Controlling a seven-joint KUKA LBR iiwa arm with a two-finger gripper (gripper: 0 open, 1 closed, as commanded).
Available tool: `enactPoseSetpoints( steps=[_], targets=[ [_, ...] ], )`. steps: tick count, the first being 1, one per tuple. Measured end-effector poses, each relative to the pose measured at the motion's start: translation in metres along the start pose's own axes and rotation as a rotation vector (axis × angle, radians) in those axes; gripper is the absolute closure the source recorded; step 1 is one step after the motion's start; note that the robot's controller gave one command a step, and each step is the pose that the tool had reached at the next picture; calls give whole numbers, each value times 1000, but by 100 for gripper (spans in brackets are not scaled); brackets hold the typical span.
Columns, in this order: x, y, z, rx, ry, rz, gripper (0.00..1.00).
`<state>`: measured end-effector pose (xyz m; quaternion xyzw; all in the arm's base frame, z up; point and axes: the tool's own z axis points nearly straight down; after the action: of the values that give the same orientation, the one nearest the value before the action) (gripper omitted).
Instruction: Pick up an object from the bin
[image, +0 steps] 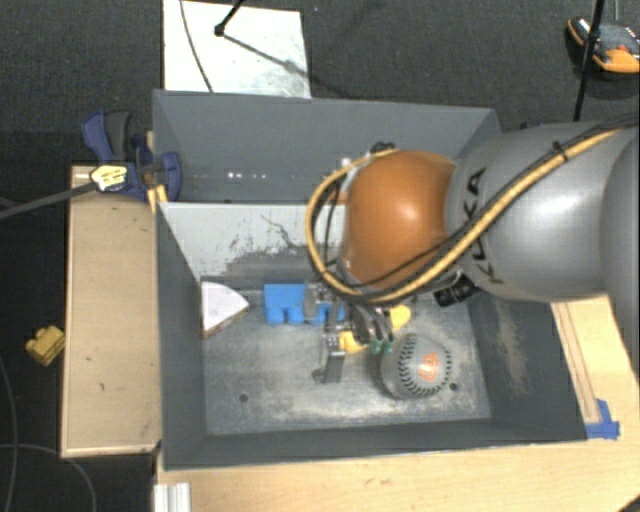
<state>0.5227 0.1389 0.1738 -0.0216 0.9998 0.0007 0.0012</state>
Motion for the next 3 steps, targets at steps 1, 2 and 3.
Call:
enactPoseSetpoints(
  steps=[1, 2, 3],
  targets=[
    [-4, -19, 22, 1, 1, -69, 0],
    [-13, -32, 40, 1, 2, -326, 0],
    [-12, -51, 49, 0, 2, -193, 0]
  ],
)
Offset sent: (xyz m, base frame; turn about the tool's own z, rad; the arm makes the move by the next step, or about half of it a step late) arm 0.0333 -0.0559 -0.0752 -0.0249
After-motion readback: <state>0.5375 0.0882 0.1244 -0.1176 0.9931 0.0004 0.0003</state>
